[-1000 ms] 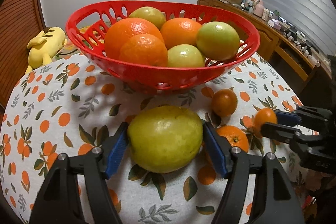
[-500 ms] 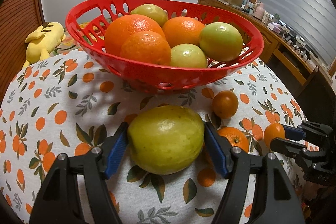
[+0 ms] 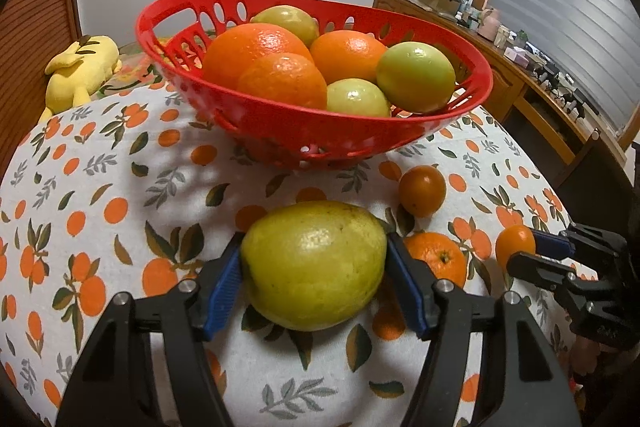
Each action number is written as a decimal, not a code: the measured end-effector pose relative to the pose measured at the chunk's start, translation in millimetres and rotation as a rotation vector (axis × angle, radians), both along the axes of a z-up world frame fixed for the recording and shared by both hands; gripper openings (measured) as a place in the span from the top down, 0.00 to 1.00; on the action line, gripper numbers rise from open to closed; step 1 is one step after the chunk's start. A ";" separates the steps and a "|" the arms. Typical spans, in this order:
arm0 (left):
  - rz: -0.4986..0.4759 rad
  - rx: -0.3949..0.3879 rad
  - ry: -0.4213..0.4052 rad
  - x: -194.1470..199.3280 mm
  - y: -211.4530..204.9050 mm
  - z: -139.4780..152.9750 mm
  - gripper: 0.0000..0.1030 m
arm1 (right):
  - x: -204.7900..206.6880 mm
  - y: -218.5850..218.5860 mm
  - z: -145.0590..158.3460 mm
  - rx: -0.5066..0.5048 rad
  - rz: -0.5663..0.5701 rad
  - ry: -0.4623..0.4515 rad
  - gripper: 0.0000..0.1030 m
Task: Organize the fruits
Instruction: 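Grasp a small orange with the right gripper while the left gripper grasps the green pear, then lift both fruits over the red basket and open both grippers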
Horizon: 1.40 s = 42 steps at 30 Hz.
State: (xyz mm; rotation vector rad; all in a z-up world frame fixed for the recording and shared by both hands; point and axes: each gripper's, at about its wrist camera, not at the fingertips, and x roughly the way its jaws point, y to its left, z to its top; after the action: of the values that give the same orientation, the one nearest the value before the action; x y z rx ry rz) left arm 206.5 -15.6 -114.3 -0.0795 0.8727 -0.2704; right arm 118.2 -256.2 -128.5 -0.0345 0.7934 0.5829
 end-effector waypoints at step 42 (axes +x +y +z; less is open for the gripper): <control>0.005 -0.040 -0.255 -36.0 11.3 100.2 0.36 | 21.0 14.9 92.7 0.008 0.037 -0.200 0.70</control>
State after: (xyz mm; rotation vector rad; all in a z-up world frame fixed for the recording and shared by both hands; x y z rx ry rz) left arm 170.5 -4.3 -14.2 -0.0831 0.6142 -0.2862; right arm 139.2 -241.4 -35.8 -0.0990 0.5970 0.6078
